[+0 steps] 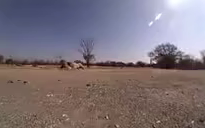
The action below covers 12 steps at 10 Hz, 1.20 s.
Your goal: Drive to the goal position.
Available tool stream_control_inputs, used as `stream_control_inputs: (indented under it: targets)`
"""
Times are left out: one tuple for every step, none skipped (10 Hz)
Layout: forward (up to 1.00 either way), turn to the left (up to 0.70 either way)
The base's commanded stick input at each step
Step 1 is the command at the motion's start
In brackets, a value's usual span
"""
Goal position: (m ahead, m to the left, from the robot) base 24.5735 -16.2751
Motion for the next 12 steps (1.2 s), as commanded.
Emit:
stream_control_inputs:
  targets:
    - [0.0,0.0]
    - [0.0,0.0]
    - [0.0,0.0]
    - [0.0,0.0]
    - [0.0,0.0]
    - [0.0,0.0]
    - [0.0,0.0]
    - [0.0,0.0]
    - [0.0,0.0]
    - [0.43,0.0]
    - [0.5,0.0]
    - [0.5,0.0]
